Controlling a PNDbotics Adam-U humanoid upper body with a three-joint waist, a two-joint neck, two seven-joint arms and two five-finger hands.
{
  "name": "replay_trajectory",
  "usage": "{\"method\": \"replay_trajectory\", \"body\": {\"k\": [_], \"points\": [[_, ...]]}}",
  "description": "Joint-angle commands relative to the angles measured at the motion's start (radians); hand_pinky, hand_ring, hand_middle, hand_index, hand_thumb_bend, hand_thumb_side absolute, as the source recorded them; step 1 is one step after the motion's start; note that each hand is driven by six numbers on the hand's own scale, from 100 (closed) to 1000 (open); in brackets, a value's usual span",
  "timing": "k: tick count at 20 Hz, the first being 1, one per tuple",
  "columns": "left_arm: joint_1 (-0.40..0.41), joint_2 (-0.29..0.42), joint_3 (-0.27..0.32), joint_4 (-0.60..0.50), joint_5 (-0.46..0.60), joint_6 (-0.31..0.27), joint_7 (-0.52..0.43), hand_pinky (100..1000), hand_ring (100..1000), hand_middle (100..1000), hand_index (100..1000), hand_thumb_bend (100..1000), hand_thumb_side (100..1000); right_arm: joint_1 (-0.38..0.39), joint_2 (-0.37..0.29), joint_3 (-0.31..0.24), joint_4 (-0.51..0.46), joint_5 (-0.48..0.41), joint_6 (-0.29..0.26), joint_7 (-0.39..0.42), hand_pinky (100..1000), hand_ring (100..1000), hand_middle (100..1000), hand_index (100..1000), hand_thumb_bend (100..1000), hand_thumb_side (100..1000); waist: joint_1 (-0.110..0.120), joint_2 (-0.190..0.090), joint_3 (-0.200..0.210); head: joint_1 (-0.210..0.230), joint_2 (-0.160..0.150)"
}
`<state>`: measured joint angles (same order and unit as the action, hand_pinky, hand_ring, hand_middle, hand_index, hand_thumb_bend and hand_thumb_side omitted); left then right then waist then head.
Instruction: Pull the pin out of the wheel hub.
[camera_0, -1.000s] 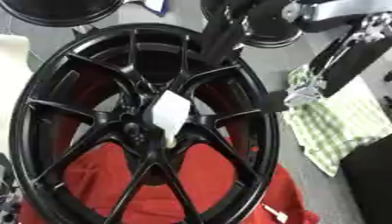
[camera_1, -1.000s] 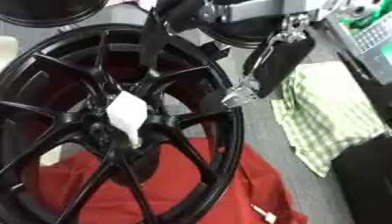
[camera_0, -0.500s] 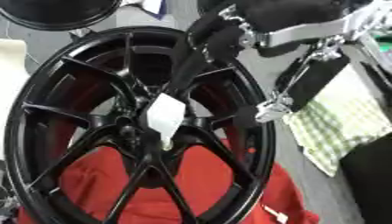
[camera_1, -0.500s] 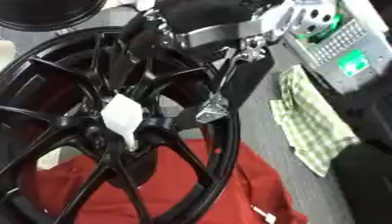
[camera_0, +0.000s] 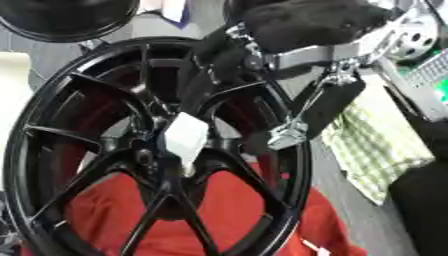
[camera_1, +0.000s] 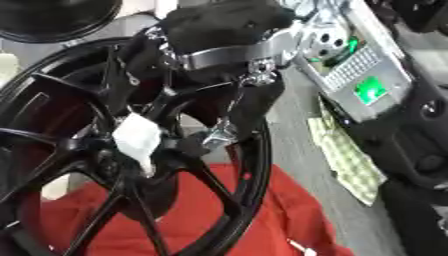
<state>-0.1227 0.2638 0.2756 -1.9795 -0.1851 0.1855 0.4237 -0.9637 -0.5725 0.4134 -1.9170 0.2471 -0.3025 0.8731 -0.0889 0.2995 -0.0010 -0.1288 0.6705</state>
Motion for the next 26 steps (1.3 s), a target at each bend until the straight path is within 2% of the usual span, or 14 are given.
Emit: {"method": "replay_trajectory", "body": {"k": [1,6,16,26], "points": [[0.001,0.009,0.009,-0.018,-0.004,0.004,0.001,732,608,538,665,100,795,-0.009,0.005,-0.002,0.008,0.03,-0.046,0.034,883,900,813,851,417,100,0.006,-0.027,-0.004,0.013,-0.007],[0.003,0.009,0.01,-0.016,-0.005,0.005,0.002,732,609,538,665,100,797,-0.003,0.029,0.007,0.027,0.071,-0.051,0.034,883,900,823,860,423,100,0.005,-0.028,-0.01,0.02,-0.005],[0.002,0.007,0.01,-0.012,-0.007,0.006,0.001,733,609,539,665,100,798,0.015,0.076,0.015,0.057,0.212,-0.047,0.034,884,905,847,895,450,100,0.004,-0.024,-0.01,0.015,-0.003],[-0.001,0.005,0.007,-0.01,-0.011,0.006,-0.003,734,610,539,665,100,798,0.014,0.096,0.026,0.06,0.255,-0.053,0.034,872,895,834,901,463,100,0.0,-0.015,0.0,0.005,-0.007]]}}
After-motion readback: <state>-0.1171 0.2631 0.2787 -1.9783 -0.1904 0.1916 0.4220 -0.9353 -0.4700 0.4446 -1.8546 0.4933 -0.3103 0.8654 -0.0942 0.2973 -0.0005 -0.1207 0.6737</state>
